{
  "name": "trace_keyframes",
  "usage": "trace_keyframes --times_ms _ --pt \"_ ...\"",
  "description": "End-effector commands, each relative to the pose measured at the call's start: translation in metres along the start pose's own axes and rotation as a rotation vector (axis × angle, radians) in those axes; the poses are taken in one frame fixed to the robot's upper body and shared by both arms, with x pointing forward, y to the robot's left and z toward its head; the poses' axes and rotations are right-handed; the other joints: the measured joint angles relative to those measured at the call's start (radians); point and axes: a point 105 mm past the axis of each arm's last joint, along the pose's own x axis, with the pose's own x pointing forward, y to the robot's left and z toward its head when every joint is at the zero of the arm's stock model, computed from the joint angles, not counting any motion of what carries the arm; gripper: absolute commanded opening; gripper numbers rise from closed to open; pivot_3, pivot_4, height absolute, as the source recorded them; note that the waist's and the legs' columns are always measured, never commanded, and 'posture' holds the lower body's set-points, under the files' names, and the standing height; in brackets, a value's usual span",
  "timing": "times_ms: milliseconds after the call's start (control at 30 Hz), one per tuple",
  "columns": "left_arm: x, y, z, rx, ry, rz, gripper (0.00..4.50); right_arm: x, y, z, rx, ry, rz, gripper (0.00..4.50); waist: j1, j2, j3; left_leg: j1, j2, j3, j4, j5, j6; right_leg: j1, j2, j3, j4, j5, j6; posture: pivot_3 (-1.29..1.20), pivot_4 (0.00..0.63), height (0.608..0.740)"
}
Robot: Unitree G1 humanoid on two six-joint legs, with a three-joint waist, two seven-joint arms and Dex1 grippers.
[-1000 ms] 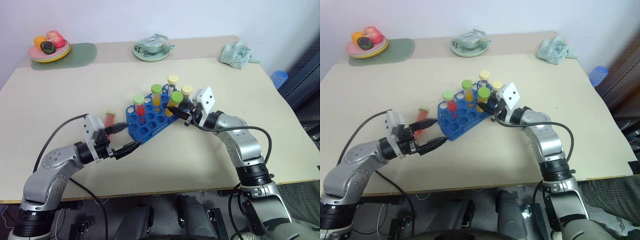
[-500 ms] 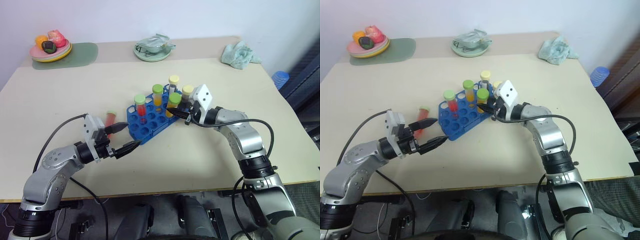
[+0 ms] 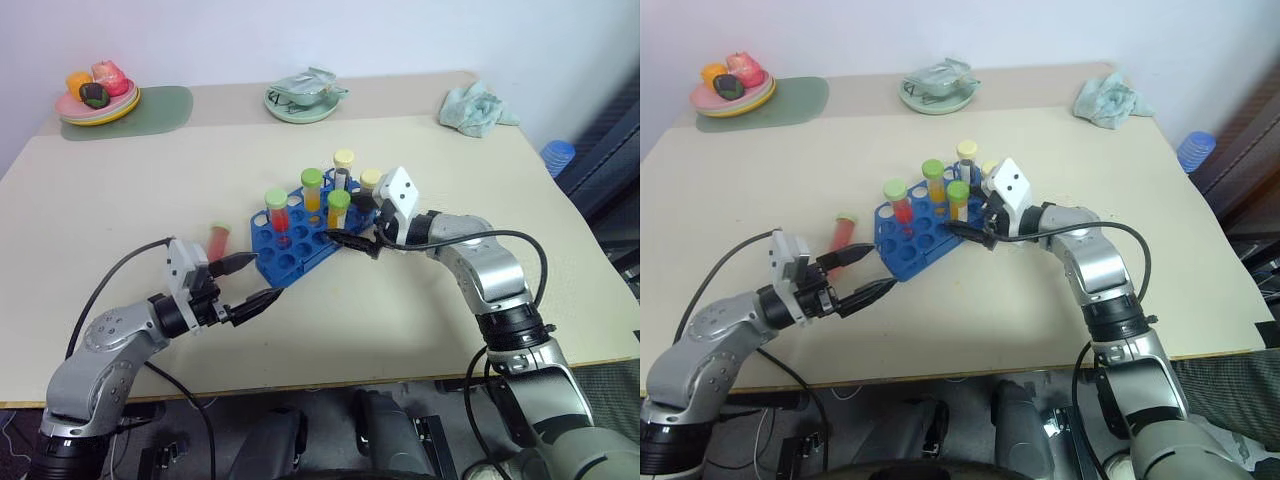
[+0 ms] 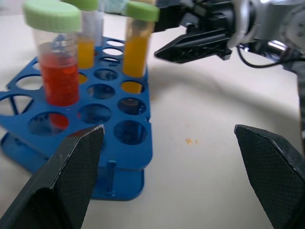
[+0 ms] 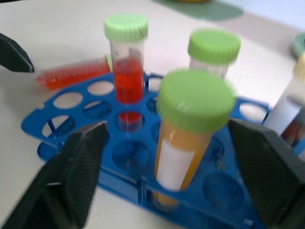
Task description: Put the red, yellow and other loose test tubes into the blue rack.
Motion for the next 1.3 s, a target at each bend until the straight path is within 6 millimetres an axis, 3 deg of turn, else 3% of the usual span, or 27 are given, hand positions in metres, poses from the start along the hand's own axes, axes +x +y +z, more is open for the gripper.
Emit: trace_keyframes --times_ms 33,167,267,367,433,567,767,1233,1300 --pt "-0.007 0.011 0.029 -0.026 -0.16 0.121 4.5 -0.015 0.007 0.024 -0.078 -0.088 -0.005 4.08 0.003 0.0 0.0 0.0 0.0 0.0 0.0 0.0 0.0 0.0 0.0 0.0 0.0 0.0 0.0 0.0 0.15 0.74" --pt "-0.026 0.044 0.035 -0.035 -0.18 0.427 4.5 -0.045 0.015 0.023 -0.068 -0.054 0.011 4.08 0.014 0.0 0.0 0.0 0.0 0.0 0.0 0.0 0.0 0.0 0.0 0.0 -0.001 0.0 0.0 0.0 0.15 0.74" --pt "-0.034 0.058 0.041 -0.054 -0.168 0.552 4.5 -0.064 0.023 0.022 -0.075 -0.016 0.044 4.08 0.022 -0.001 0.0 0.0 0.0 0.0 0.0 0.0 0.0 0.0 0.0 0.0 -0.001 0.0 0.0 0.0 0.15 0.74" --pt "-0.033 0.074 0.042 -0.125 -0.108 0.672 4.5 -0.069 0.024 0.034 -0.108 -0.033 0.054 4.08 0.024 -0.001 0.0 0.0 0.0 0.0 0.0 0.0 0.0 0.001 0.0 0.0 -0.001 0.0 0.0 0.0 0.15 0.74" --pt "-0.029 0.087 0.035 -0.208 0.028 0.757 4.5 -0.068 0.025 0.047 -0.142 -0.07 0.062 4.08 0.024 -0.001 0.0 0.0 0.0 0.0 0.001 0.0 0.0 0.001 0.0 0.0 0.0 0.0 0.0 0.0 0.15 0.74" --pt "-0.018 0.1 0.032 -0.276 0.241 0.806 4.5 -0.063 0.028 0.059 -0.178 -0.104 0.075 4.08 0.024 -0.002 -0.001 0.001 0.0 0.0 0.001 0.0 0.0 0.001 0.001 0.0 0.001 0.0 0.0 0.0 0.15 0.74" --pt "-0.007 0.115 0.029 -0.387 0.451 0.869 4.5 -0.06 0.028 0.061 -0.203 -0.105 0.066 4.08 0.023 -0.002 0.0 0.0 0.0 0.0 0.001 0.0 0.0 0.0 0.001 0.0 0.0 0.0 0.0 0.0 0.15 0.74" --pt "0.023 0.131 0.007 -0.526 0.698 0.914 4.5 -0.059 0.027 0.067 -0.215 -0.11 0.015 4.08 0.023 -0.003 -0.001 0.0 -0.001 -0.001 0.001 0.001 -0.001 -0.001 0.0 0.0 0.001 0.0 0.0 0.0 0.15 0.74" --pt "0.026 0.13 0.002 -0.544 0.724 0.908 3.96 -0.059 0.026 0.066 -0.216 -0.106 0.01 4.13 0.023 -0.003 -0.001 0.0 -0.001 0.0 0.001 0.001 -0.001 -0.001 0.0 0.0 0.001 0.0 0.0 0.0 0.15 0.74"
